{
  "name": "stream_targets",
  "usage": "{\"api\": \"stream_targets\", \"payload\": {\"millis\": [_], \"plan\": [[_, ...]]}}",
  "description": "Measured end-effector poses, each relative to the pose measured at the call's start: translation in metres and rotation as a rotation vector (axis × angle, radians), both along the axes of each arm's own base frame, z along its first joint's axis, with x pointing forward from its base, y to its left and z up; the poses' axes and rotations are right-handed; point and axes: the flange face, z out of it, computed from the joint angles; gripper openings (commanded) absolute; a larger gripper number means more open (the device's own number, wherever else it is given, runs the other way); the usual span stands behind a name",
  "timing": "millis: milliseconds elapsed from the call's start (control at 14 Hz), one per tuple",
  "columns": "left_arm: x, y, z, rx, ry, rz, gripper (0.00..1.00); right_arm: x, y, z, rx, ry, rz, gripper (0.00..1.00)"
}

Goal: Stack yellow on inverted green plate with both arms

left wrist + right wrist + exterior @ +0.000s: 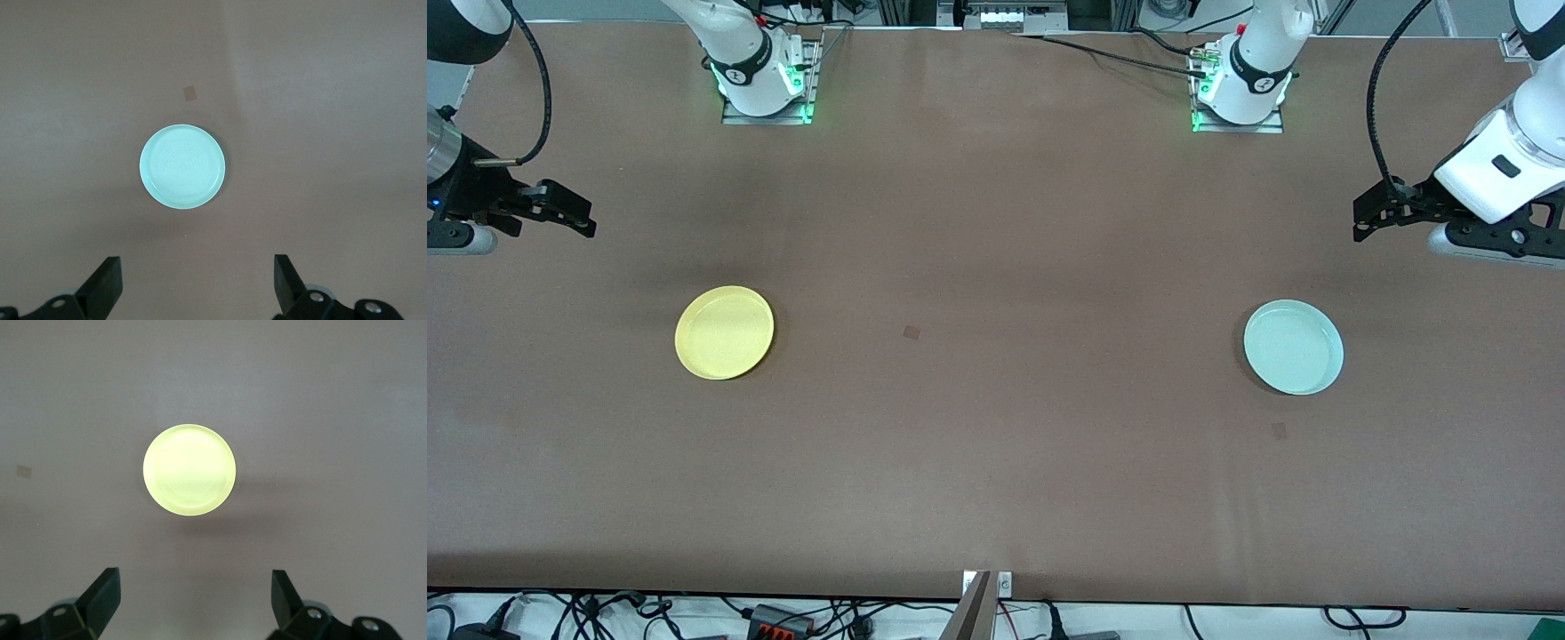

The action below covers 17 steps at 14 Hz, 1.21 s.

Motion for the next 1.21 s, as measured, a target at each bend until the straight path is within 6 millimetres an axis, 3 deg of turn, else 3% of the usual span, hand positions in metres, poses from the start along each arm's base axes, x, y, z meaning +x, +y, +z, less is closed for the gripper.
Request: {"api": "stream_targets", "payload": {"millis": [1214], "plan": [[0.0003,0.0032,-0.0001,0.000,0.000,0.006,1.00,-0.0024,-0.0052,-0.0014,0.001,0.020,-0.010,1.00]]}}
